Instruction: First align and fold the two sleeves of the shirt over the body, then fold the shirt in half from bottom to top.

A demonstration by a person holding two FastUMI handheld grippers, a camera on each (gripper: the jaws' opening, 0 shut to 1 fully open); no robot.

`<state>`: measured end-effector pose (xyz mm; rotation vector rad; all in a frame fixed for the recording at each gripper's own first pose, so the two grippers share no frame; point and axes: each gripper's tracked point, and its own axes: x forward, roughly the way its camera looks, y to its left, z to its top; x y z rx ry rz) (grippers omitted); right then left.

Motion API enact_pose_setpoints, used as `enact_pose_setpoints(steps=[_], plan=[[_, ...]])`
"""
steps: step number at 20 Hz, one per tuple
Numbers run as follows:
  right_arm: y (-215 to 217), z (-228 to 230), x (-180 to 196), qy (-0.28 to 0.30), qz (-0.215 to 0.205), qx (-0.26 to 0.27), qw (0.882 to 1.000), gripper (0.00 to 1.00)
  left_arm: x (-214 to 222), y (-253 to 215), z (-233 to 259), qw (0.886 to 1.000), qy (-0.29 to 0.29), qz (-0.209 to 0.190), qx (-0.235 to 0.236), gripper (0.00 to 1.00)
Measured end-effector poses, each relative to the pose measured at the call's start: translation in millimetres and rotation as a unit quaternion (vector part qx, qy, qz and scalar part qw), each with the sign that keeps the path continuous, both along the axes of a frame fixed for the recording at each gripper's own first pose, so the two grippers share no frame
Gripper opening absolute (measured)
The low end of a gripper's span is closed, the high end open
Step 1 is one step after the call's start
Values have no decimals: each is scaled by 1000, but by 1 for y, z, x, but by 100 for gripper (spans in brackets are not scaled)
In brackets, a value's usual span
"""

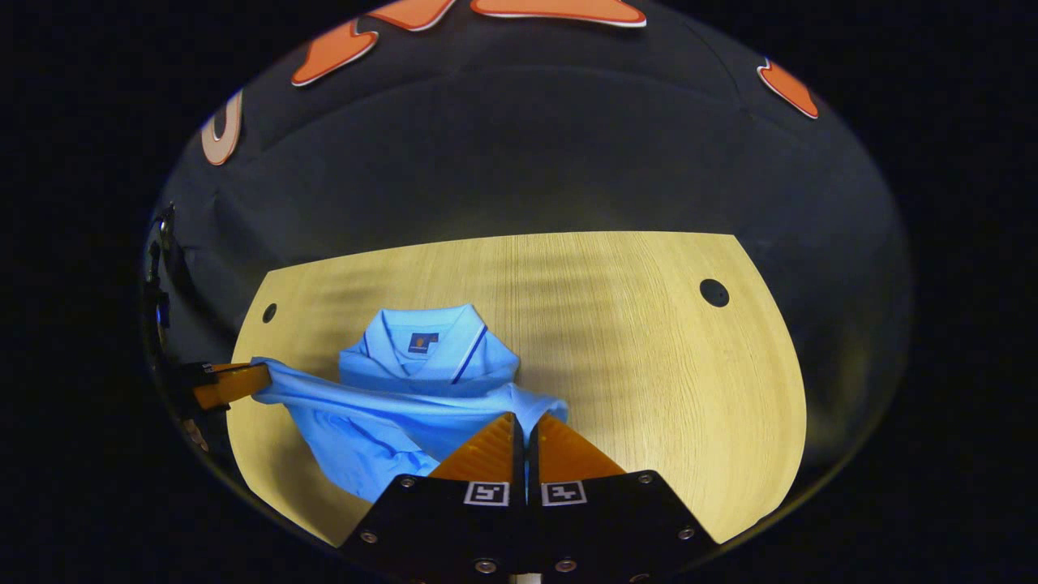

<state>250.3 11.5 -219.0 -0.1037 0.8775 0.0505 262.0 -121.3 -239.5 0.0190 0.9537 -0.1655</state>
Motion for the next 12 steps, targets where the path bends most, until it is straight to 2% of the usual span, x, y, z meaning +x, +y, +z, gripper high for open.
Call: enact_pose_setpoints(steps=[3,5,6,8,9,11,12], plan=[[-7,-33,14,19,-9,-22,1000,2,12,-1,-41,1000,26,16,2,6],[-21,-41,25,8,-21,-54,998,4,19,13,-54,999,25,36,21,7],[-26,-46,25,20,-36,-47,998,6,24,17,-57,999,19,38,22,7],[-28,-43,26,20,-56,-21,998,16,28,26,-56,998,7,47,35,31],[-33,-37,27,8,-58,-19,998,27,28,28,-53,998,-3,51,34,37],[-33,-19,22,-11,-56,-9,998,62,27,36,-31,996,-36,60,46,100],[-34,-9,18,-18,-58,-6,998,81,24,40,-17,995,-53,63,53,100]])
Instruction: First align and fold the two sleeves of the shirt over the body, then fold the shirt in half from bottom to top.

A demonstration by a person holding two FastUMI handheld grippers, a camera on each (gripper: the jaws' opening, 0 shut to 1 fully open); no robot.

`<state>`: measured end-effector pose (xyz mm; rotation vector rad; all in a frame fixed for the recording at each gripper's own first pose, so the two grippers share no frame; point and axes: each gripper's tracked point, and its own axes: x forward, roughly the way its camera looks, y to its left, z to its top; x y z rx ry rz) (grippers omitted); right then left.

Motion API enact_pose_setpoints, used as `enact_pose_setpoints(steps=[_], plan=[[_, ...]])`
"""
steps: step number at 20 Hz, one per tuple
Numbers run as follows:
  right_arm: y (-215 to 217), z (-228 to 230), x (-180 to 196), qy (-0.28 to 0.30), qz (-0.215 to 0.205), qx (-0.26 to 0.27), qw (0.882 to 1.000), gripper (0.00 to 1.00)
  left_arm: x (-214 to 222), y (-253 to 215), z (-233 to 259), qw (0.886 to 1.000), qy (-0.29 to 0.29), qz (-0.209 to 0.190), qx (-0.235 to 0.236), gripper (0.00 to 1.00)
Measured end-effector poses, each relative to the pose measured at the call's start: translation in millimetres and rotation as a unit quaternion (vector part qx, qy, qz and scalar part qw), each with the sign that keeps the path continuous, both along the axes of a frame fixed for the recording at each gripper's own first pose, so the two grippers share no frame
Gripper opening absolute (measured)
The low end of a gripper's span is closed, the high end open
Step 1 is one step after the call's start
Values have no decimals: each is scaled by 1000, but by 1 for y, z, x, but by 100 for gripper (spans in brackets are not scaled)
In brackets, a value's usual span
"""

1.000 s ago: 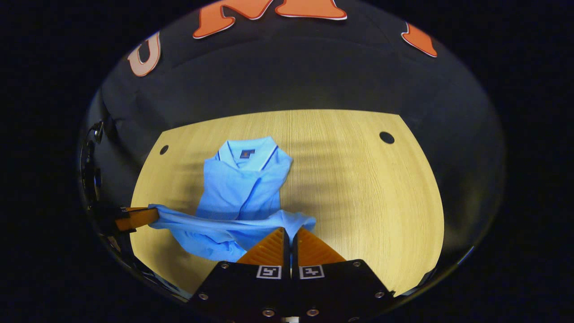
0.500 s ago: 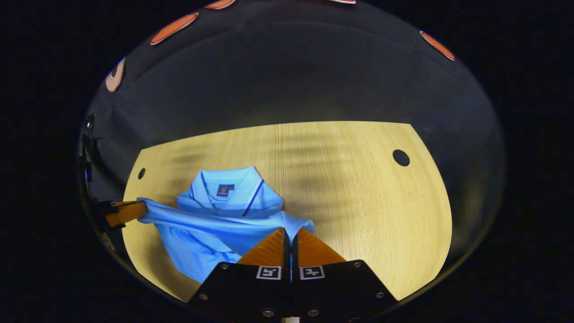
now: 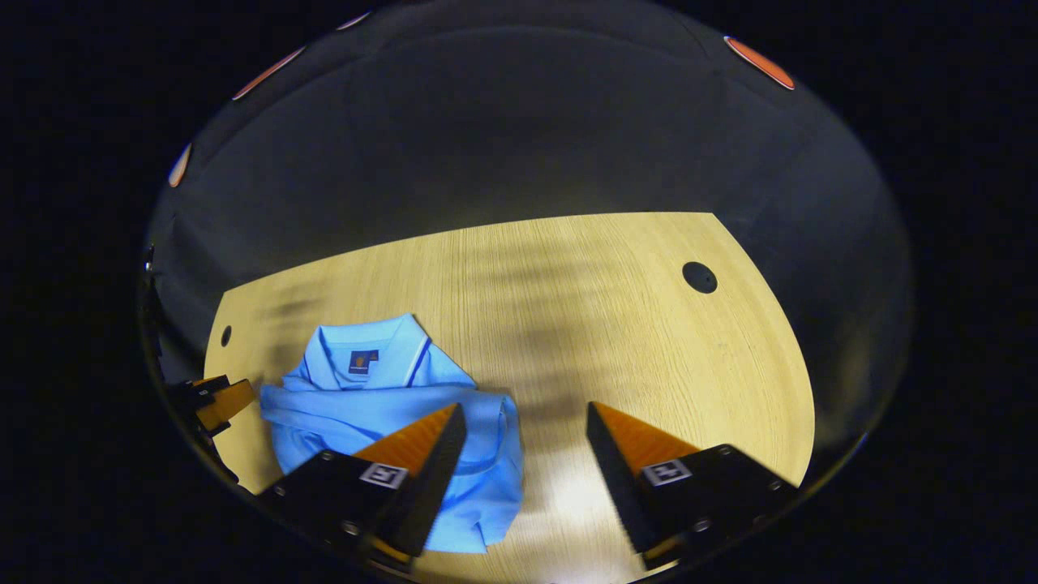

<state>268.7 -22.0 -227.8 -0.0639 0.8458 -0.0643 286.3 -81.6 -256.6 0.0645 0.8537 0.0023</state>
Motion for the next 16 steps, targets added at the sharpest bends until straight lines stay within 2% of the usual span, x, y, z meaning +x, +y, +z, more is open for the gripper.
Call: enact_pose_setpoints(steps=[1,4,10,16], plan=[[-1,10,-3,-13,0,4,1000,100,-2,-1,11,1000,-15,2,5,100],[3,54,-19,-75,17,10,997,100,-20,1,78,996,-82,9,15,100],[19,112,-71,-154,68,7,986,100,-77,-13,163,983,-181,26,-6,100],[23,143,-132,-200,91,32,975,100,-154,-8,196,969,-243,44,15,100]])
